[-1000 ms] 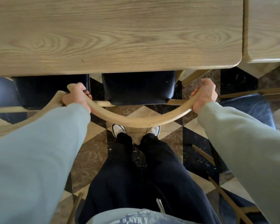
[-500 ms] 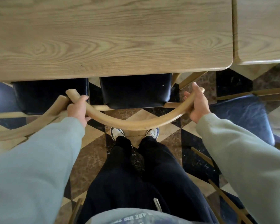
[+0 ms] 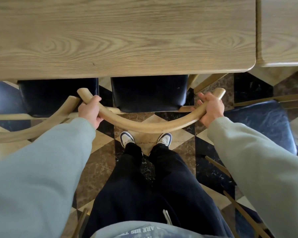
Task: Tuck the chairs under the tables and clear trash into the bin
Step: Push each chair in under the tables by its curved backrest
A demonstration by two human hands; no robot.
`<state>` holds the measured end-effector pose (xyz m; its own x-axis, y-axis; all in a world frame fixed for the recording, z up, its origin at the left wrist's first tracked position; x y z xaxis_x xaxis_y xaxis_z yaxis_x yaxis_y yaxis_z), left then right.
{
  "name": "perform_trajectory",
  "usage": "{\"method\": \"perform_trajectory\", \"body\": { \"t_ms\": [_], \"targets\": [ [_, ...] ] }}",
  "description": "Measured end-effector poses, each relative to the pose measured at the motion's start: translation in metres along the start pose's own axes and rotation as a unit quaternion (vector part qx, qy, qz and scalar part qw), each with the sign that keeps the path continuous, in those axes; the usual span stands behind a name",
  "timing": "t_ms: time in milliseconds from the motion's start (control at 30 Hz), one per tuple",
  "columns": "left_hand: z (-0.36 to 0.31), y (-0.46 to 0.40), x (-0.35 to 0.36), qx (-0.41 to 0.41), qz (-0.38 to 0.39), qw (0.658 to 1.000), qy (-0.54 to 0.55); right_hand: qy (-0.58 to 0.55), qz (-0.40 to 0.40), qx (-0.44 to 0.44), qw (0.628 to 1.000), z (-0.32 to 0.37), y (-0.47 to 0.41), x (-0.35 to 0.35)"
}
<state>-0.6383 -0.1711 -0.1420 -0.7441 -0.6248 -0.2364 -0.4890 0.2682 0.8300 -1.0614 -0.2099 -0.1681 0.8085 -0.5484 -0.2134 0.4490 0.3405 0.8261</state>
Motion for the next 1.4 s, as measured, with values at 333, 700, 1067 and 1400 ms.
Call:
{"method": "perform_trajectory", "body": {
  "t_ms": [333,700,1067,1400],
  "targets": [
    [0.007,0.000,-0.004,0.008,-0.004,1.000,-0.003,0.001,-0.003,-0.003,1.000,-0.002,0.002,0.000],
    [0.001,0.003,-0.001,0.001,-0.009,0.997,-0.071,0.123,-0.028,0.024,0.992,-0.001,-0.005,-0.003],
    [-0.038,0.047,-0.021,0.144,-0.117,0.912,-0.365,0.350,0.057,-0.075,0.932,0.000,0.021,-0.028],
    [-0.040,0.102,0.119,0.210,0.160,0.910,-0.320,0.195,0.015,-0.071,0.978,-0.012,0.090,-0.114]
  ]
}}
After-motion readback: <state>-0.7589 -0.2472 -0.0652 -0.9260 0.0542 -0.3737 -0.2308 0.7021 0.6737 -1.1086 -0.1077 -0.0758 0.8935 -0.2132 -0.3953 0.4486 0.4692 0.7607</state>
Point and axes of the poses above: each hand's wrist, its own y-axis away from the middle knuckle, its own x-axis out of the palm, z = x × y, the point moved 6 cm from there along -y, towards the middle knuckle, and after that the axes turned 7 degrees about y, right-handed, at the moved point
